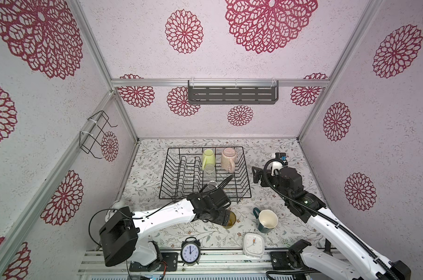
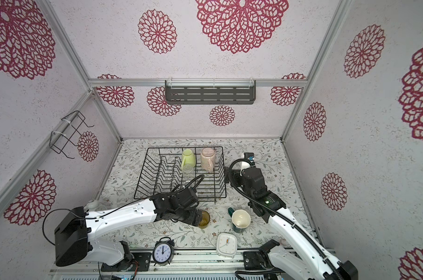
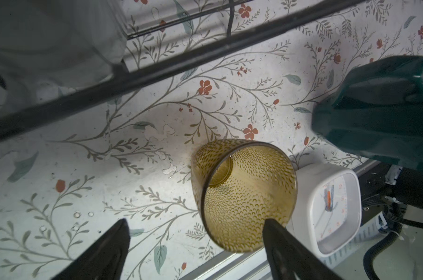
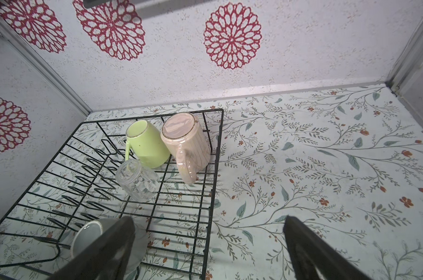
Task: Load cups into a dish rack
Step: Pick up the cup from the bottom-center of the table.
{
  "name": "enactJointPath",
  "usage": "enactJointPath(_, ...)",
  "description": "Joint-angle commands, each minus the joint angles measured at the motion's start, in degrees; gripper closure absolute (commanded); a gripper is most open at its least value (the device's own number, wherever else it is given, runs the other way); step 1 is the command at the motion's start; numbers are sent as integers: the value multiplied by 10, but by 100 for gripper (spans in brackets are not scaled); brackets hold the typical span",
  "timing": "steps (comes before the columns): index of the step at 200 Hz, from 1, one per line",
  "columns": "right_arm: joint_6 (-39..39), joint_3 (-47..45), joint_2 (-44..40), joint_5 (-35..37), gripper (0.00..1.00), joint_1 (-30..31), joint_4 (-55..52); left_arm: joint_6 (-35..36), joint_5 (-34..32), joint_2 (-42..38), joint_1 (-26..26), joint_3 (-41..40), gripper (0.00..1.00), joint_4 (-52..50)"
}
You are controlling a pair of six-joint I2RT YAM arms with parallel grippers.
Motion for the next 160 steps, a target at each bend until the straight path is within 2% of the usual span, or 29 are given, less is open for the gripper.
enactJointPath(1,12,10,-14,-16,1,-3,19,-34,-28,18,-10,18,25,5)
enactJointPath(9,12,10,-15,-18,1,-3,18,-34,-27,26,-11,21,36,2)
enactJointPath(18,12,9,-18,-19,1,-4,16,-31,-17,33,-11,24,44,3)
enactJointPath(53,-1,8,-31,-27,1,-4,10,-23,-19,43,-15,34,61,-4)
enactJointPath(80,-18,8,-30,-50,1,-4,8,-26,-33,51,-15,35,64,-14)
enactJointPath(101,-26,1,-34,-69,1,-3,17,-32,-28,64,-14,39,82,-9)
enactJointPath(142,-16,-8,-39,-60,1,-4,24,-35,-2,87,-15,43,78,1)
enactJointPath(152,-14,-2,-32,-60,1,-4,12,-36,1,89,-15,42,81,1)
enactJointPath(160,-12,3,-28,-60,1,-5,5,-35,2,89,-15,42,88,-2)
